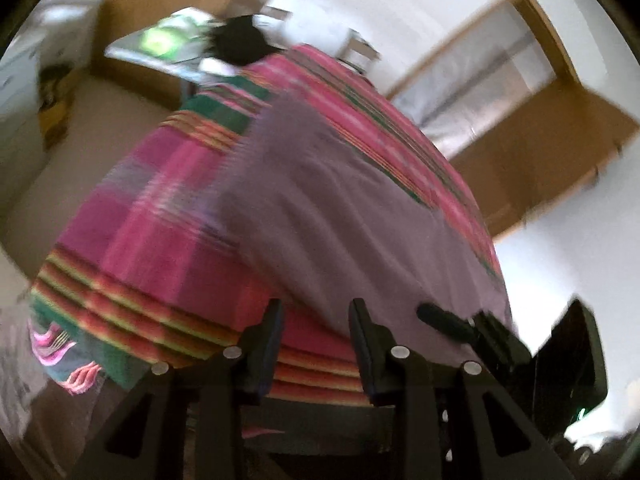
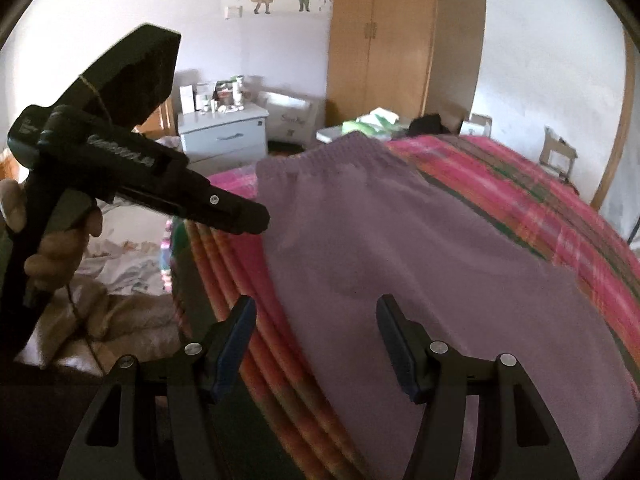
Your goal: Fold clothes
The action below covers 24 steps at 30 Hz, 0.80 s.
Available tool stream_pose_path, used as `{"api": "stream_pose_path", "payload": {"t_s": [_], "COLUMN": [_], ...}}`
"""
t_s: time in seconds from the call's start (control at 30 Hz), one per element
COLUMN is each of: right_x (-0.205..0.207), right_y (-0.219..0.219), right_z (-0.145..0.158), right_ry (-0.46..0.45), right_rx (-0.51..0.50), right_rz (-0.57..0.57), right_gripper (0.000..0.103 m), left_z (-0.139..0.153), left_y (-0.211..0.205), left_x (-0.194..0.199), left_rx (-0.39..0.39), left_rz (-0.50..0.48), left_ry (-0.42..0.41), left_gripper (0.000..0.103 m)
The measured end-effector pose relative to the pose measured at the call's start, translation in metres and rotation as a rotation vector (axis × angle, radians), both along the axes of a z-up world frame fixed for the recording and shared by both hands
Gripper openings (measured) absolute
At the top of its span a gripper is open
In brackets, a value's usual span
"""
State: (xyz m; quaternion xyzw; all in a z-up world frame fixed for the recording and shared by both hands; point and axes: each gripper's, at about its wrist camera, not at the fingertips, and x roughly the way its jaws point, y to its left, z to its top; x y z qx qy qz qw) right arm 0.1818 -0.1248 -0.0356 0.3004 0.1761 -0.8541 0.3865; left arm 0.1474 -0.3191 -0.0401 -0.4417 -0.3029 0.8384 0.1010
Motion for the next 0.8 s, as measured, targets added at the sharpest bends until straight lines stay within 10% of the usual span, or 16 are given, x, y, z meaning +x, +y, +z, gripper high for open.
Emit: {"api": "stream_pose_path", "payload": {"t_s": [0.8], "right_x": [-0.027], "right_y": [-0.097], "right_z": [-0.012], "right_ry": [0.041], "right_rx": [0.114], "right_rz": [-0.024], "right_gripper": [0.065], "left_z": [-0.009], "left_y": [-0.036], "left_x": [-0.031], "left_rx": [0.316], "left_rz": [0.066], "left_ry": [0.012], "left_gripper": [0.034]}}
